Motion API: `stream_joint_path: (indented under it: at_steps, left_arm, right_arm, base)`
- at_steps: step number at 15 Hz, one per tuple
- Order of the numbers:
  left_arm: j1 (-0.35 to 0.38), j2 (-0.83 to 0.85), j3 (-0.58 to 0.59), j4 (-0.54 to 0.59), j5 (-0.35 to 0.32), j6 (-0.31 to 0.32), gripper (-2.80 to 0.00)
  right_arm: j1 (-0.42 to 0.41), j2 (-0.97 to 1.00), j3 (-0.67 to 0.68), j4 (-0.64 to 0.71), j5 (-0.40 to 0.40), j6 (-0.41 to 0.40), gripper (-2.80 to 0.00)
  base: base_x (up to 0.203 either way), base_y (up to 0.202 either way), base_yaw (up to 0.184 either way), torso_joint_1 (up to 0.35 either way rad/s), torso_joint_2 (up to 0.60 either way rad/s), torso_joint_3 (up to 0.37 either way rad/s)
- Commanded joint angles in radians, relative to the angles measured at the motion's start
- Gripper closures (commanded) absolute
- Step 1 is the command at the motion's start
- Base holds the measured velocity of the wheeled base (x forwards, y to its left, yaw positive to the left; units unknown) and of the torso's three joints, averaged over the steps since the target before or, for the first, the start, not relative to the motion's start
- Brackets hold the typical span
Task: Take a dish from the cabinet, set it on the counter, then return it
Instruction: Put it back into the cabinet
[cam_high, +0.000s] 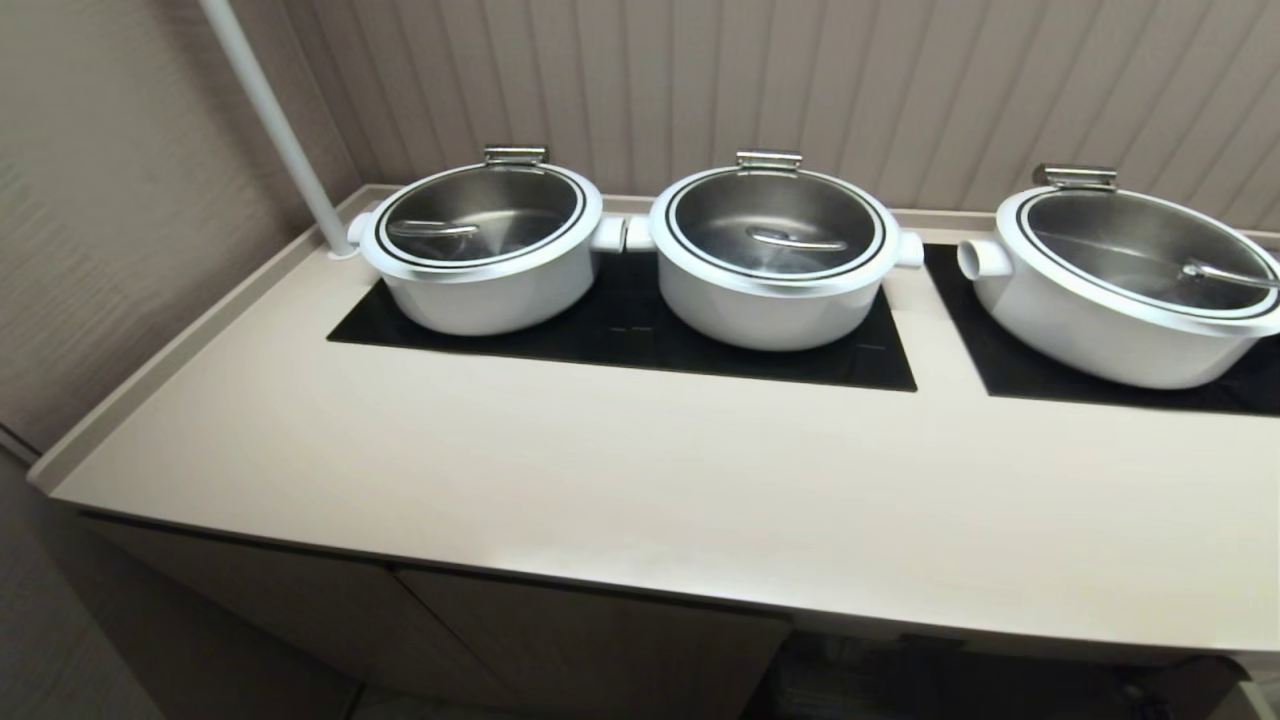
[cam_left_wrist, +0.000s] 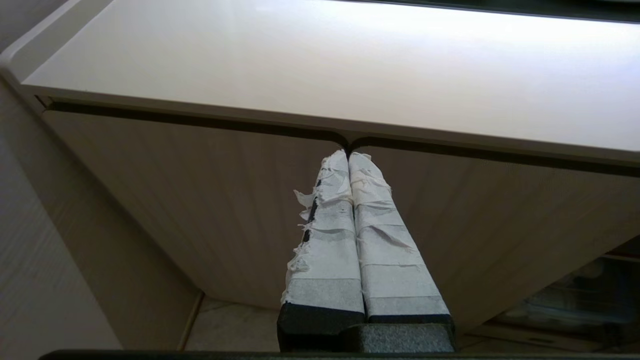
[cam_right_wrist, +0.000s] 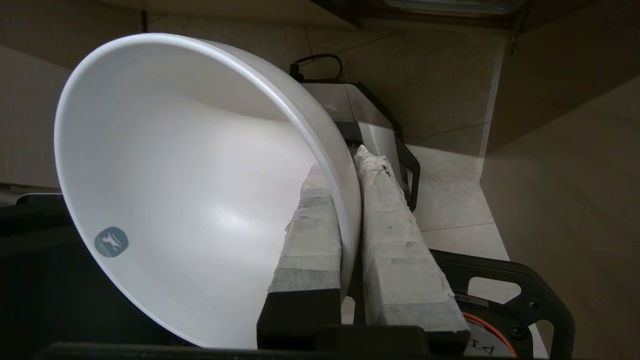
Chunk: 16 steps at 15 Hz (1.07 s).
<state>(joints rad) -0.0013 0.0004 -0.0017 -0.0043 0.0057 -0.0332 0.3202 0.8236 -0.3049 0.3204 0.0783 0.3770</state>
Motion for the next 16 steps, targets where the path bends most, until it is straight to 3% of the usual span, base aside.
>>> stream_joint_path:
  at_steps: [1, 16]
  left_arm:
    - [0.000, 0.000, 0.000, 0.000, 0.000, -0.001, 0.00]
    - [0.000, 0.000, 0.000, 0.000, 0.000, -0.001, 0.00]
  right_arm:
    - [0.000, 0.001, 0.000, 0.002, 0.001, 0.002, 0.00]
    - [0.000, 0.000, 0.004, 0.002, 0.001, 0.002, 0.00]
  base:
    - [0.000, 0.000, 0.000, -0.080, 0.16, 0.081]
    - [0.000, 0.000, 0.000, -0.122, 0.26, 0.137]
